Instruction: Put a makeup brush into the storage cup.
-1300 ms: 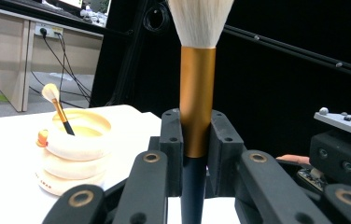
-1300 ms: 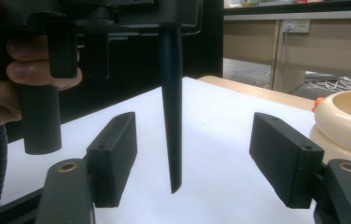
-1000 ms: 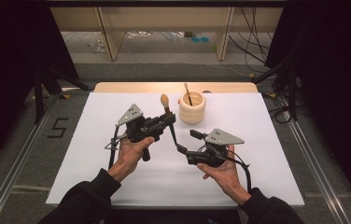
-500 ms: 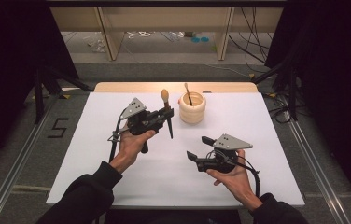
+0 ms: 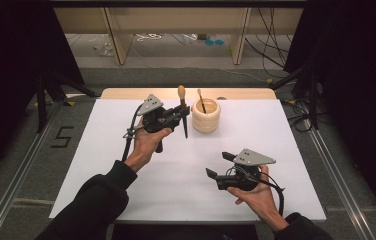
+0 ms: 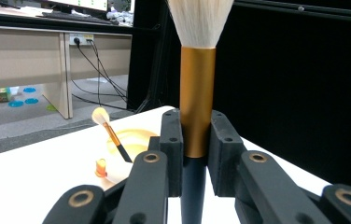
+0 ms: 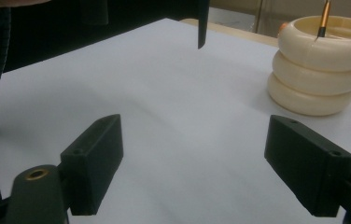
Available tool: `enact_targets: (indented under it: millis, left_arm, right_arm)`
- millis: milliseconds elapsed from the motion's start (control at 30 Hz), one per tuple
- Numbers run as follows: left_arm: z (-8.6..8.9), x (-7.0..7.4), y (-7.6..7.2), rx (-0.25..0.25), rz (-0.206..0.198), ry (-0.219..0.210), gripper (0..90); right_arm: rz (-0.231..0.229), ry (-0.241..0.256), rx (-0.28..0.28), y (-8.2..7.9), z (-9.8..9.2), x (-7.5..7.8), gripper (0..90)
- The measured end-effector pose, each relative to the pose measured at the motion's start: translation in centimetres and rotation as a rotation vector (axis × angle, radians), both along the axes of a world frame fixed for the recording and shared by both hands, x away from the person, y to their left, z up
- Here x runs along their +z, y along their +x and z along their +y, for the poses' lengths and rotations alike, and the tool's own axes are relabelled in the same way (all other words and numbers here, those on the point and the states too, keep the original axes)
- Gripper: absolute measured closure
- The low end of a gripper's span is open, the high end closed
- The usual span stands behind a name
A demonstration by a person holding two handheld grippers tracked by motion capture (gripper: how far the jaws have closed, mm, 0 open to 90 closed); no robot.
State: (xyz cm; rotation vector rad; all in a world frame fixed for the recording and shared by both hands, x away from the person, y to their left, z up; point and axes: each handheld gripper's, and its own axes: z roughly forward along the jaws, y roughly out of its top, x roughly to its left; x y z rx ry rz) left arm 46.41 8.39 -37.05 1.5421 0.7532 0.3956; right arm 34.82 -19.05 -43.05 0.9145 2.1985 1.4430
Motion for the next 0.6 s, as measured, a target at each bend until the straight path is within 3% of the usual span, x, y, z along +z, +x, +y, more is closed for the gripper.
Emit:
enact_targets:
  millis: [200, 267, 333, 433, 600]
  left_arm:
    - [-0.6, 0.3, 1.7, 0.013, 0.0, 0.001, 77.8]
    - [-0.9, 0.3, 2.1, 0.017, 0.0, -0.001, 77.8]
    - [-1.2, 0.5, 2.7, 0.017, -0.007, -0.002, 77.8]
    - [-1.9, 0.7, 3.5, 0.029, -0.011, 0.001, 77.8]
    - [-3.0, 1.0, 4.9, 0.041, -0.015, -0.004, 77.8]
  right_arm:
    - [0.007, -0.02, -0.002, -0.4, -0.4, -0.2, 19.4]
    - [-0.002, 0.01, 0.011, -0.5, -0.3, -0.4, 19.4]
    - [-0.003, 0.009, 0.014, -0.6, -0.4, -0.5, 19.5]
    - [0.027, -0.01, 0.016, -1.0, -0.5, -0.4, 19.5]
    - [0.015, -0.012, 0.022, -1.0, -0.4, -0.5, 19.6]
